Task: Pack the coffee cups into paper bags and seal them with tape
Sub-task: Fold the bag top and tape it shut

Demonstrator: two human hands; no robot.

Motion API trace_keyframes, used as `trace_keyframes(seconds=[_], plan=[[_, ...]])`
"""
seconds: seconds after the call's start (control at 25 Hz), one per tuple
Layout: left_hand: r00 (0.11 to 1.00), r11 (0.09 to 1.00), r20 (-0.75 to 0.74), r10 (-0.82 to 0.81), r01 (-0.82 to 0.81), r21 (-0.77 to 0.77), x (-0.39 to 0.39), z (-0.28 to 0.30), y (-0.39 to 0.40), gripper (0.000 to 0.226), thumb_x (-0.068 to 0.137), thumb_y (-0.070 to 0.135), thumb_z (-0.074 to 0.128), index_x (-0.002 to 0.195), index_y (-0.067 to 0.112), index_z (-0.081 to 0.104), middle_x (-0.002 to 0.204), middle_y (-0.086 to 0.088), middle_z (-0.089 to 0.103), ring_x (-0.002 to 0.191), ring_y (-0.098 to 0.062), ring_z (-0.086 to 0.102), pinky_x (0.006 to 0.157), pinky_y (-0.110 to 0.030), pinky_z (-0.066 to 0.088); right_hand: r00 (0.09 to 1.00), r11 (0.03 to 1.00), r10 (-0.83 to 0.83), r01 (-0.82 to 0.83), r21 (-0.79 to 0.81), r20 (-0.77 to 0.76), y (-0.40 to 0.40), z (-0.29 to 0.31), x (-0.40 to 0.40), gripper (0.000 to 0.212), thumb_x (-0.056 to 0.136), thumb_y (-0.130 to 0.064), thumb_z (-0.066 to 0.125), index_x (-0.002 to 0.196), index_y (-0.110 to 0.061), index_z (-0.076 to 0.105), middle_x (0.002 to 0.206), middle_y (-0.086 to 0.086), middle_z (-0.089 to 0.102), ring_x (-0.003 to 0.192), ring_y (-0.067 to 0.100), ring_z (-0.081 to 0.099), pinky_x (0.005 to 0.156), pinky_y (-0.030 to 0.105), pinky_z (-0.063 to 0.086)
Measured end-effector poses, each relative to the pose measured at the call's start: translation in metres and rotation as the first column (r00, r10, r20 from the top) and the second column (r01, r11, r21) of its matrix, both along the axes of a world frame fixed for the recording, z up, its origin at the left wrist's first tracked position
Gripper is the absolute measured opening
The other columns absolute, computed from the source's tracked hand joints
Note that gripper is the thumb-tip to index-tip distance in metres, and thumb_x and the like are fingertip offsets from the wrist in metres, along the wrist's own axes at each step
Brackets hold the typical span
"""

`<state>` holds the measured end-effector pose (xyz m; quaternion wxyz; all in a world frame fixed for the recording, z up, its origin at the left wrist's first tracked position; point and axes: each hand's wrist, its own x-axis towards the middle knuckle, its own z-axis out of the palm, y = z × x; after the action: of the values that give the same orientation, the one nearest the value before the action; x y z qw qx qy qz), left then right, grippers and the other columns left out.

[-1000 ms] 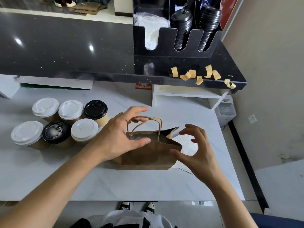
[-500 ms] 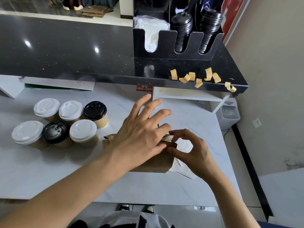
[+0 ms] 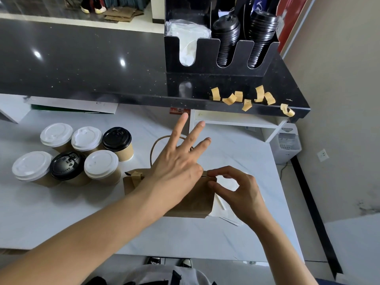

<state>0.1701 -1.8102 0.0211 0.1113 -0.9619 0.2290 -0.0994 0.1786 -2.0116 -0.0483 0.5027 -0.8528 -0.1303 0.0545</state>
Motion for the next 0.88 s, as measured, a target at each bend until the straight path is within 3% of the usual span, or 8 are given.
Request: trace_keyframes(seconds=[0.08, 0.16, 0.4, 0.68, 0.88], plan=[[1.0, 1.0, 0.024, -0.014, 0.014, 0.002, -0.002, -0.005, -0.008, 0.02, 0.08, 0.022, 0.078, 0.063, 0.024, 0.069, 0.158, -0.012, 0.043, 0.154, -0.046, 0.006, 0.118, -0.07, -0.004, 1.0, 1.0, -0.013, 0.013, 0.022, -0.004, 0.001, -0.002, 0.001, 0.018, 0.089, -0.022, 0.078, 0.096, -0.038, 0.074, 0.1, -0.026, 0.074, 0.11, 0.001, 0.061, 0.096, 0.017, 0.041], [0.999, 0.999, 0.044, -0.029, 0.03, -0.011, -0.001, -0.009, -0.007, 0.019, 0.077, 0.021, 0.082, 0.061, 0.023, 0.07, 0.149, -0.012, 0.054, 0.152, -0.045, 0.02, 0.119, -0.07, 0.001, 1.0, 0.999, -0.007, 0.007, 0.032, -0.015, 0.003, -0.002, 0.002, 0.017, 0.089, -0.022, 0.078, 0.095, -0.037, 0.075, 0.101, -0.023, 0.075, 0.111, 0.007, 0.062, 0.098, 0.025, 0.043], [0.998, 0.974, 0.01, -0.066, 0.067, -0.216, 0.003, -0.02, 0.018, 0.016, 0.076, 0.037, 0.086, 0.071, 0.025, 0.078, 0.117, -0.002, 0.068, 0.129, -0.031, 0.054, 0.118, -0.063, 0.023, 1.0, 0.999, 0.011, -0.011, 0.04, 0.004, 0.004, 0.002, 0.005, 0.018, 0.087, -0.015, 0.08, 0.091, -0.032, 0.075, 0.097, -0.023, 0.075, 0.107, 0.004, 0.064, 0.095, 0.015, 0.042], [0.998, 0.939, -0.048, -0.051, 0.032, -0.344, 0.003, -0.029, 0.027, 0.015, 0.074, 0.041, 0.087, 0.072, 0.03, 0.078, 0.113, 0.004, 0.065, 0.126, -0.027, 0.054, 0.118, -0.06, 0.024, 0.993, 0.991, 0.112, -0.114, -0.071, -0.031, 0.001, 0.019, 0.017, 0.016, 0.086, -0.015, 0.081, 0.09, -0.029, 0.075, 0.092, -0.028, 0.073, 0.102, -0.011, 0.059, 0.084, 0.001, 0.036], [0.997, 0.924, -0.066, -0.047, 0.018, -0.381, 0.004, -0.029, 0.029, 0.013, 0.075, 0.042, 0.087, 0.073, 0.032, 0.079, 0.114, 0.005, 0.065, 0.127, -0.025, 0.053, 0.119, -0.057, 0.023, 0.968, 0.959, 0.251, -0.248, -0.136, 0.003, -0.001, 0.027, 0.035, 0.011, 0.084, -0.016, 0.083, 0.086, -0.025, 0.076, 0.09, -0.014, 0.075, 0.094, 0.008, 0.068, 0.085, 0.01, 0.043]])
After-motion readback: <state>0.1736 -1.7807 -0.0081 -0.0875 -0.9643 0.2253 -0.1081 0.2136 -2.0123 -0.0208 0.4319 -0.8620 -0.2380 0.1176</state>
